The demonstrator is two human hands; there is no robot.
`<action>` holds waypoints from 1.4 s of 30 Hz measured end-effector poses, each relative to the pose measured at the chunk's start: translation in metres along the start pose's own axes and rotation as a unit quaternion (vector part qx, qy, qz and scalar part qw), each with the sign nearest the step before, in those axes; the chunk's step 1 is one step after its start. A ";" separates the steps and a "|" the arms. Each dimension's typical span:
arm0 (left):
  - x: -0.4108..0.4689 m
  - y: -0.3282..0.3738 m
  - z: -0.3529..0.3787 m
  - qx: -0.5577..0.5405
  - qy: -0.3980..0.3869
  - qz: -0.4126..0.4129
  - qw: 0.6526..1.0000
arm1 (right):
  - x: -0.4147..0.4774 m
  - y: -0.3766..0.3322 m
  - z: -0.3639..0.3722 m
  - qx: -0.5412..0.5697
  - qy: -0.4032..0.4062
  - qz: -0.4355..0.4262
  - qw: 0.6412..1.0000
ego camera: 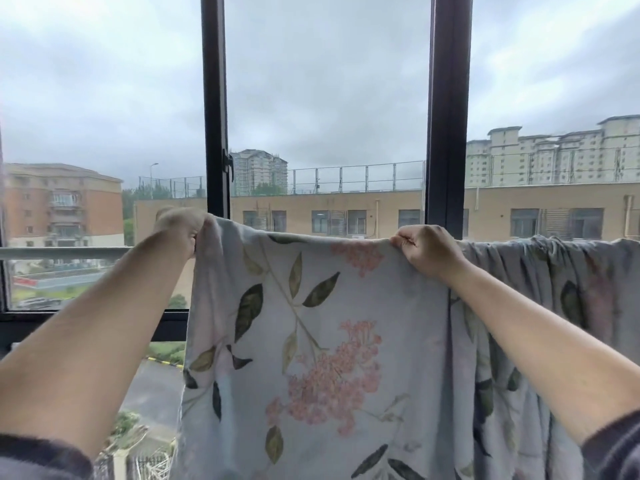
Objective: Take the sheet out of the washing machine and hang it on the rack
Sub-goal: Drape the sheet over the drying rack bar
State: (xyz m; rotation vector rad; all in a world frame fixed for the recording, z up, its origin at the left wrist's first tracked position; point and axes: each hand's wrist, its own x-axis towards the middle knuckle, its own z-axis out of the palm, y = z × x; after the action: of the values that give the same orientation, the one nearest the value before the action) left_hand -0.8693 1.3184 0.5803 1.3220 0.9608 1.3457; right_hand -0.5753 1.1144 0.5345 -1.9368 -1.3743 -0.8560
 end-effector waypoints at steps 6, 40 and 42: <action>0.012 -0.002 -0.016 -0.080 -0.101 -0.090 0.988 | 0.020 -0.027 -0.004 0.016 0.057 0.050 0.997; -0.006 -0.068 0.009 0.318 -0.048 0.466 0.824 | 0.031 -0.135 0.041 0.062 0.037 -0.049 0.996; -0.006 -0.068 0.006 0.318 -0.047 0.468 0.823 | 0.030 -0.135 0.051 0.070 -0.017 -0.045 0.996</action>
State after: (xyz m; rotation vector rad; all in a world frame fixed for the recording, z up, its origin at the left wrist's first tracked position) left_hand -0.8562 1.3262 0.5133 2.5766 0.7075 1.6883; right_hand -0.6888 1.2088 0.5422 -1.8012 -1.5098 -0.7498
